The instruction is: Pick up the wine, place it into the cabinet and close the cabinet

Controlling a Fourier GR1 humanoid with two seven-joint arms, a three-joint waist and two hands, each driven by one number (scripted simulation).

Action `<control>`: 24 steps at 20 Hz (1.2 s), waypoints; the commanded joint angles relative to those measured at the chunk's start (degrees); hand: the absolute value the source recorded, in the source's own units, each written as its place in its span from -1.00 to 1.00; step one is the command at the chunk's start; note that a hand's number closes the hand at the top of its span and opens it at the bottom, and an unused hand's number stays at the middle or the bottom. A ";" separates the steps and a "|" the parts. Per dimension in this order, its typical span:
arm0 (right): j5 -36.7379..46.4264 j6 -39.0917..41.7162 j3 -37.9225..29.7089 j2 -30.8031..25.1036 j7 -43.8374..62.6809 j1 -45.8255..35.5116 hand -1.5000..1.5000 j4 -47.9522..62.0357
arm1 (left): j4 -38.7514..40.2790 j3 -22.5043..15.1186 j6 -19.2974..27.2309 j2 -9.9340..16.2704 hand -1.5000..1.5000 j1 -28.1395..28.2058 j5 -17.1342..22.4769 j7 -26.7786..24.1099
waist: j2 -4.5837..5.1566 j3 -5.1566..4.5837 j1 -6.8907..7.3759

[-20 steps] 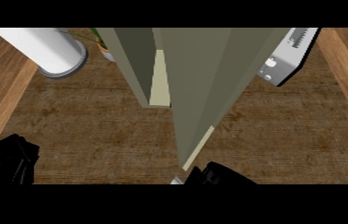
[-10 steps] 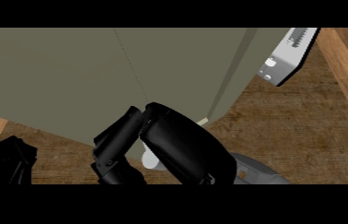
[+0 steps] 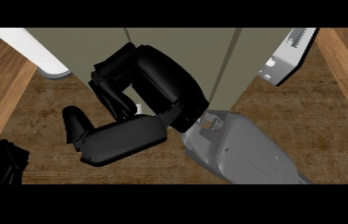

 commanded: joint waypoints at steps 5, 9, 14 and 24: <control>-1.59 5.77 -6.10 0.02 -6.05 -1.61 1.00 14.11 | 3.90 1.30 -0.21 -2.21 1.00 -3.01 -3.55 -0.50 | 0.09 0.00 -0.41; 0.10 9.08 -5.50 -1.35 -8.05 3.22 1.00 15.18 | -1.54 2.39 -2.44 -1.44 1.00 0.79 -0.85 2.31 | -0.01 0.03 -0.41; -0.31 11.96 -12.60 -3.51 -12.51 -1.20 1.00 24.24 | 3.48 1.91 -3.41 -2.71 1.00 -1.97 -2.63 0.06 | 0.31 -0.02 -0.29; 0.65 18.79 -15.11 -7.30 -16.70 -3.20 1.00 33.32 | 0.30 2.51 -1.66 -1.25 1.00 -4.52 -0.99 5.03 | 0.82 0.01 0.25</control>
